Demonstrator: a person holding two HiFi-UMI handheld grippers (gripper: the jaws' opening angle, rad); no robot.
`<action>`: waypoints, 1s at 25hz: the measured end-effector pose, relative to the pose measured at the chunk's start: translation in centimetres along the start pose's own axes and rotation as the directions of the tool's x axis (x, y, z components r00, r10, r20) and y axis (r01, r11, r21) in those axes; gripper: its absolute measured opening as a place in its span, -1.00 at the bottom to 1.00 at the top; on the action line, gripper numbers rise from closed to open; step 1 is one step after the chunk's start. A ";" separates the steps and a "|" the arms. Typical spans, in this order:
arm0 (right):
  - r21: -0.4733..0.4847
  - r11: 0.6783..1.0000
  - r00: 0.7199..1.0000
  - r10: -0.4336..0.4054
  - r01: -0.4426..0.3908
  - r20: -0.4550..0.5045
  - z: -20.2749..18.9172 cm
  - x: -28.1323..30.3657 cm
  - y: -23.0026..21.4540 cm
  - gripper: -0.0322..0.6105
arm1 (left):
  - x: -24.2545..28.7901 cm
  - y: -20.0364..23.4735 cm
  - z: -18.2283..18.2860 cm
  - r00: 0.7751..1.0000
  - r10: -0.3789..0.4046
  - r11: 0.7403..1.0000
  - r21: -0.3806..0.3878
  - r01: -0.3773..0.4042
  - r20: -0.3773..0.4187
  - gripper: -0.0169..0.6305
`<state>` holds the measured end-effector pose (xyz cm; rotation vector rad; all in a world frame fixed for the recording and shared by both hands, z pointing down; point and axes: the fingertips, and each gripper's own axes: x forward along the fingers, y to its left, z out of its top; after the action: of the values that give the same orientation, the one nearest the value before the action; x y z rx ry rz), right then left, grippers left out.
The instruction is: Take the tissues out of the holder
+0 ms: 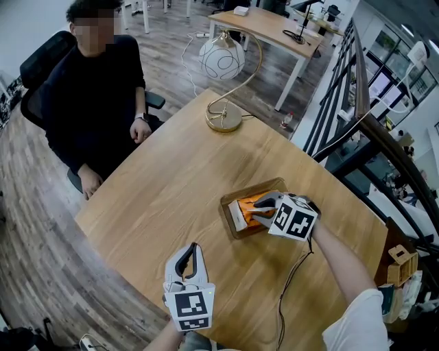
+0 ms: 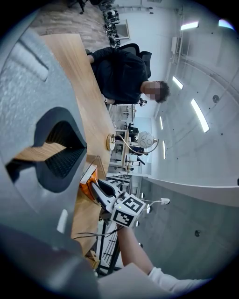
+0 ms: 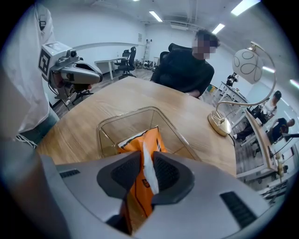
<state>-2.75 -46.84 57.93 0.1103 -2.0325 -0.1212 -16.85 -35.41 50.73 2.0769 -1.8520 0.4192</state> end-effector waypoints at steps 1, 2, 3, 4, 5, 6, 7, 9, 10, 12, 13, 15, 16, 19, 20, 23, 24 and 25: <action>0.005 1.000 1.000 -0.003 0.003 0.002 0.0 -0.2 -0.1 -0.62 | -0.1 0.1 0.0 1.000 0.002 1.000 0.000 -0.002 0.001 -0.93; 0.008 1.000 1.000 -0.006 0.006 0.003 0.1 -0.3 -0.1 -0.63 | -0.2 0.2 0.0 1.000 0.004 1.000 -0.001 -0.004 0.002 -0.93; 0.008 1.000 1.000 -0.009 0.009 0.005 0.2 -0.5 0.0 -0.64 | -0.4 0.2 0.0 1.000 0.006 1.000 -0.002 -0.006 0.003 -0.93; 0.006 1.000 1.000 -0.012 0.012 0.007 0.3 -0.7 0.0 -0.65 | -0.6 0.2 0.0 1.000 0.008 1.000 -0.004 -0.008 0.004 -0.93; 0.004 1.000 1.000 -0.015 0.015 0.009 0.5 -0.9 0.1 -0.66 | -0.7 0.2 0.0 1.000 0.010 1.000 -0.005 -0.009 0.005 -0.93; 0.002 1.000 1.000 -0.018 0.018 0.012 0.6 -1.2 0.1 -0.67 | -0.8 0.2 0.1 1.000 0.011 1.000 -0.006 -0.011 0.006 -0.93; 0.002 1.000 1.000 -0.021 0.021 0.014 0.8 -1.4 0.1 -0.68 | -0.9 0.2 0.2 1.000 0.011 1.000 -0.006 -0.011 0.009 -0.93; 0.005 1.000 0.999 -0.028 0.028 0.021 1.1 -1.8 0.0 -0.71 | -1.1 0.2 0.6 1.000 0.011 1.000 -0.004 -0.011 0.015 -0.93; 0.009 0.999 0.999 -0.032 0.032 0.027 1.3 -2.1 -0.1 -0.72 | -1.2 0.2 0.7 1.000 0.011 1.000 -0.004 -0.011 0.020 -0.93; 0.022 0.999 0.998 -0.039 0.038 0.040 1.7 -2.6 0.0 -0.74 | -1.5 0.1 1.0 1.000 0.010 1.000 -0.004 -0.010 0.028 -0.93; 0.029 0.999 0.998 -0.042 0.041 0.047 1.8 -2.9 0.2 -0.75 | -1.8 0.1 1.1 0.999 0.010 1.000 -0.003 -0.010 0.032 -0.93; 0.035 0.998 0.997 -0.050 0.048 0.060 2.3 -3.5 0.4 -0.76 | -2.2 0.1 1.2 0.999 0.009 1.000 0.000 -0.009 0.037 -0.93; 0.035 0.998 0.996 -0.055 0.053 0.065 2.5 -3.9 0.4 -0.77 | -2.3 0.1 1.3 0.999 0.008 1.000 0.001 -0.009 0.040 -0.93; 0.036 0.997 0.994 -0.073 0.070 0.081 3.2 -5.1 0.3 -0.78 | -2.7 -0.1 1.7 0.999 0.005 1.000 0.002 -0.005 0.049 -0.93; 0.036 0.996 0.993 -0.078 0.076 0.086 3.5 -5.5 0.3 -0.78 | -2.8 -0.2 1.9 0.999 0.003 1.000 0.004 -0.003 0.052 -0.93; 0.033 0.995 0.991 -0.095 0.092 0.097 4.0 -6.9 0.3 -0.78 | -3.2 -0.7 2.4 0.998 -0.004 1.000 0.009 0.003 0.062 -0.93; 0.030 0.995 0.990 -0.100 0.098 0.099 4.2 -7.4 0.3 -0.78 | -3.3 -0.8 2.6 0.998 -0.006 1.000 0.011 0.005 0.067 -0.93; 0.026 0.994 0.989 -0.106 0.104 0.100 4.3 -7.9 0.3 -0.78 | -3.4 -1.0 2.8 0.997 -0.008 1.000 0.012 0.007 0.071 -0.93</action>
<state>-3.12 -45.33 49.09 0.2289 -2.1293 -0.1747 -16.28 -33.46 46.67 2.1319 -1.8856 0.3591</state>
